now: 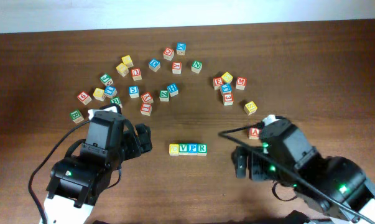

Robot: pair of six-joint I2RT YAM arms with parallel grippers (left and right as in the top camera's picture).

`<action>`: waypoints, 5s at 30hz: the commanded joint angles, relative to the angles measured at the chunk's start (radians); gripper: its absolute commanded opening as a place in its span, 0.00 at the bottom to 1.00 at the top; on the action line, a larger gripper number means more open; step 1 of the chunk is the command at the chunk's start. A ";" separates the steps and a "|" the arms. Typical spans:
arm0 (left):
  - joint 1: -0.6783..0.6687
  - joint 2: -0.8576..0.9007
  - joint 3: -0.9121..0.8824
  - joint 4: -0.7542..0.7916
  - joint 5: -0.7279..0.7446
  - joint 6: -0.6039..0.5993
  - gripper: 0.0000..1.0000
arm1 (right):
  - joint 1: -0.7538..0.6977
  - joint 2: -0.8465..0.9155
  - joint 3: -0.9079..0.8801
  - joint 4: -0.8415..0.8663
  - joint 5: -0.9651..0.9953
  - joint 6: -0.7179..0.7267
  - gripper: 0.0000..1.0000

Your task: Spell out CVPR

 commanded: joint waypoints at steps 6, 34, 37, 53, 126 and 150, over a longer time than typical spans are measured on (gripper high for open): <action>0.004 0.003 0.007 0.000 -0.015 0.001 0.99 | -0.406 -0.418 -0.426 0.479 -0.262 -0.473 0.98; 0.004 0.003 0.007 0.000 -0.015 0.001 0.99 | -0.546 -0.962 -1.210 1.326 -0.172 -0.677 0.98; 0.004 0.003 0.007 -0.001 -0.015 0.001 0.99 | -0.568 -0.962 -1.210 1.212 -0.166 -0.671 0.98; 0.004 0.003 0.007 -0.001 -0.015 0.001 0.99 | -0.589 -0.962 -1.210 1.193 -0.020 -0.632 0.98; 0.388 -0.990 -1.004 0.889 -0.015 0.499 0.99 | -0.594 -0.961 -1.210 1.197 -0.020 -0.629 0.98; 0.388 -0.990 -1.004 0.883 0.022 0.592 0.99 | -0.594 -0.961 -1.210 1.197 -0.021 -0.629 0.98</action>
